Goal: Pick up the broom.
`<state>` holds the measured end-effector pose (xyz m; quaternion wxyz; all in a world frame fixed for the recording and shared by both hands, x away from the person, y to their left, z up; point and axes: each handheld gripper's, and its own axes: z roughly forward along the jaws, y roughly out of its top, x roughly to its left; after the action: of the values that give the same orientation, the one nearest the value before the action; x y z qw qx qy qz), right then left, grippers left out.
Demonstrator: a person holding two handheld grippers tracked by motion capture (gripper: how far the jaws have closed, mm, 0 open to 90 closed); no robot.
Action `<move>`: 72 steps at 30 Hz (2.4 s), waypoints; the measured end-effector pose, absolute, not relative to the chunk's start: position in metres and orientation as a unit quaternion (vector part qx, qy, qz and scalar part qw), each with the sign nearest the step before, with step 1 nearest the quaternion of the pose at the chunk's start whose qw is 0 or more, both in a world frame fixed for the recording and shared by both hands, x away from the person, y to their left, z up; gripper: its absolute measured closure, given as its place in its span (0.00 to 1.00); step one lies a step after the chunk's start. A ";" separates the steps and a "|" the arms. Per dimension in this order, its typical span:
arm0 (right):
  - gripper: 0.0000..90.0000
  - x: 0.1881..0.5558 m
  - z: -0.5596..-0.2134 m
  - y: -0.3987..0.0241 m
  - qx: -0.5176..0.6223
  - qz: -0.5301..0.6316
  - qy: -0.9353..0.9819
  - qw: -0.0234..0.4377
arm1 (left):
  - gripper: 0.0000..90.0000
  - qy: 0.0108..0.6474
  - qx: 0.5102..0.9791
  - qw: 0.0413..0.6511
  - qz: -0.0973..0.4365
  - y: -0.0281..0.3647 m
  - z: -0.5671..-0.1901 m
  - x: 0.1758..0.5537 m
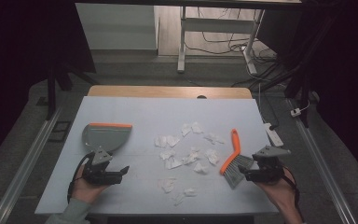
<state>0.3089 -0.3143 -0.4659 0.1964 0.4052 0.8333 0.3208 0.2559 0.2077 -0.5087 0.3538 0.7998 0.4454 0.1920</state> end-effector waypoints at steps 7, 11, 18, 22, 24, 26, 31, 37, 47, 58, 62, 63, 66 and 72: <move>0.31 0.332 -0.443 -0.307 0.449 0.266 0.836 0.170 | 0.20 0.438 0.804 0.353 0.196 0.202 -0.507 0.256; 0.31 0.343 -0.437 -0.302 0.466 0.251 0.833 0.160 | 0.20 0.438 0.804 0.351 0.195 0.201 -0.508 0.255; 0.34 0.375 -0.432 -0.284 0.499 0.203 0.833 0.126 | 0.20 0.435 0.807 0.349 0.196 0.200 -0.509 0.255; 0.33 0.395 -0.442 -0.268 0.507 0.171 0.837 0.116 | 0.20 0.435 0.808 0.347 0.195 0.200 -0.510 0.255; 0.33 0.399 -0.445 -0.266 0.511 0.162 0.837 0.115 | 0.20 0.434 0.808 0.347 0.195 0.200 -0.510 0.255; 0.33 0.409 -0.450 -0.263 0.518 0.143 0.835 0.114 | 0.20 0.434 0.808 0.348 0.194 0.200 -0.510 0.254; 0.33 0.429 -0.462 -0.265 0.549 0.111 0.822 0.104 | 0.21 0.434 0.810 0.348 0.189 0.200 -0.512 0.255; 0.36 0.442 -0.475 -0.268 0.577 0.093 0.807 0.088 | 0.20 0.432 0.811 0.346 0.190 0.200 -0.512 0.255; 0.51 0.446 -0.487 -0.265 0.595 0.050 0.799 0.072 | 0.20 0.431 0.811 0.346 0.189 0.200 -0.512 0.255; 0.72 0.445 -0.487 -0.254 0.625 0.029 0.777 0.071 | 0.20 0.433 0.809 0.350 0.188 0.199 -0.512 0.253; 0.78 0.442 -0.487 -0.250 0.627 0.031 0.774 0.079 | 0.20 0.432 0.808 0.352 0.189 0.199 -0.511 0.253; 0.78 0.442 -0.487 -0.250 0.627 0.031 0.774 0.079 | 0.20 0.433 0.808 0.352 0.189 0.199 -0.511 0.253; 0.78 0.440 -0.487 -0.250 0.623 0.033 0.777 0.085 | 0.20 0.434 0.807 0.354 0.189 0.200 -0.512 0.253; 0.79 0.441 -0.486 -0.260 0.593 0.051 0.801 0.058 | 0.20 0.435 0.806 0.354 0.189 0.200 -0.512 0.253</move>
<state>0.4406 -0.2601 -0.4855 0.0579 0.5935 0.8012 0.0505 0.2531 0.2005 -0.5118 0.3545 0.8058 0.4351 0.1889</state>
